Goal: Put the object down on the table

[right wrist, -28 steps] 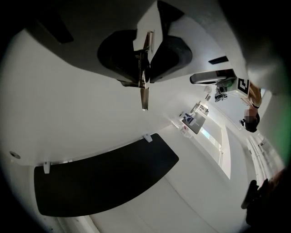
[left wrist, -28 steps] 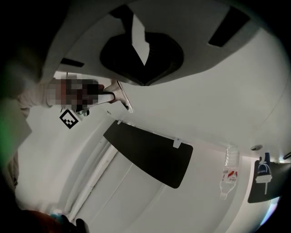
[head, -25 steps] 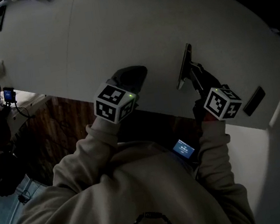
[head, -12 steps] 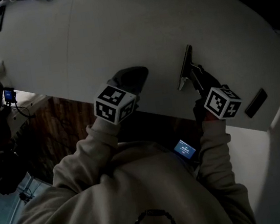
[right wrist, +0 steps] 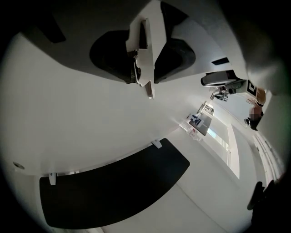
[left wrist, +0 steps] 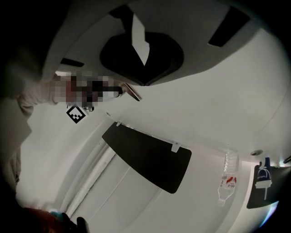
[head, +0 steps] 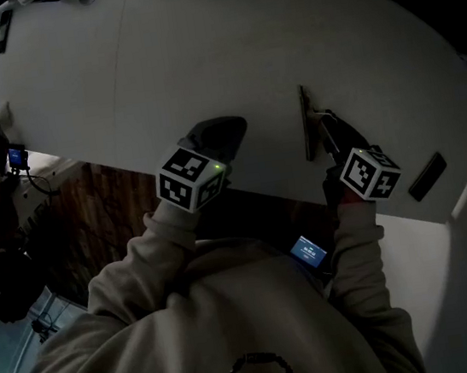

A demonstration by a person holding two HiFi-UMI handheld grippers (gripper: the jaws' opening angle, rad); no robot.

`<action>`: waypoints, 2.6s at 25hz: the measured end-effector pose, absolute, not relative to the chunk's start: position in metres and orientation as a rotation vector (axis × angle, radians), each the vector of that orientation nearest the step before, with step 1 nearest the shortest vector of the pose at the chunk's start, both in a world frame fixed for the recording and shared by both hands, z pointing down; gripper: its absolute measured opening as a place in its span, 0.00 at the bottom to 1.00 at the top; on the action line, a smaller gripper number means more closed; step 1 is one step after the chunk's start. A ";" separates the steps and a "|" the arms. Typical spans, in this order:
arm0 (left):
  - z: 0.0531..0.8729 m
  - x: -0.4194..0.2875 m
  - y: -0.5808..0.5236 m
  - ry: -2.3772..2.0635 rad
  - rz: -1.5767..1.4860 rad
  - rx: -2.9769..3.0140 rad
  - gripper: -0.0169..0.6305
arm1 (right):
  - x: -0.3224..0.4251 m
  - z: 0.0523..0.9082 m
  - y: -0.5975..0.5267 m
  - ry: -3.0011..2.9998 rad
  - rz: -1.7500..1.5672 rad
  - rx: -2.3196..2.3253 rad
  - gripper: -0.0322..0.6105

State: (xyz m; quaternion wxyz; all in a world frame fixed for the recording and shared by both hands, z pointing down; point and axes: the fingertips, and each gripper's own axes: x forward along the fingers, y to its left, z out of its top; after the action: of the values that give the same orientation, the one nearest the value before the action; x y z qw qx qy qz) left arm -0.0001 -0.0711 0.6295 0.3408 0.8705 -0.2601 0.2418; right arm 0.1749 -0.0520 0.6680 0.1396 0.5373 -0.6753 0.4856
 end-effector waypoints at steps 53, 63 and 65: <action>0.369 0.009 -0.057 -0.758 0.334 2.799 0.02 | 0.176 0.385 -0.008 -2.225 0.650 1.818 0.08; 0.304 0.000 -0.057 -0.815 0.208 2.903 0.02 | 0.160 0.313 -0.010 -2.318 0.434 1.824 0.08; 0.292 0.002 -0.056 -0.810 0.194 2.929 0.02 | 0.159 0.299 -0.010 -2.332 0.402 1.835 0.08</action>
State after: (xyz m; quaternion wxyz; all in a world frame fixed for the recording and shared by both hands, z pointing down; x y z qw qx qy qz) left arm 0.0022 -0.0562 0.2925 0.0484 0.9608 -0.2655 0.0636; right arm 0.1593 -0.0103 0.2991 0.0732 0.6112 -0.7767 0.1337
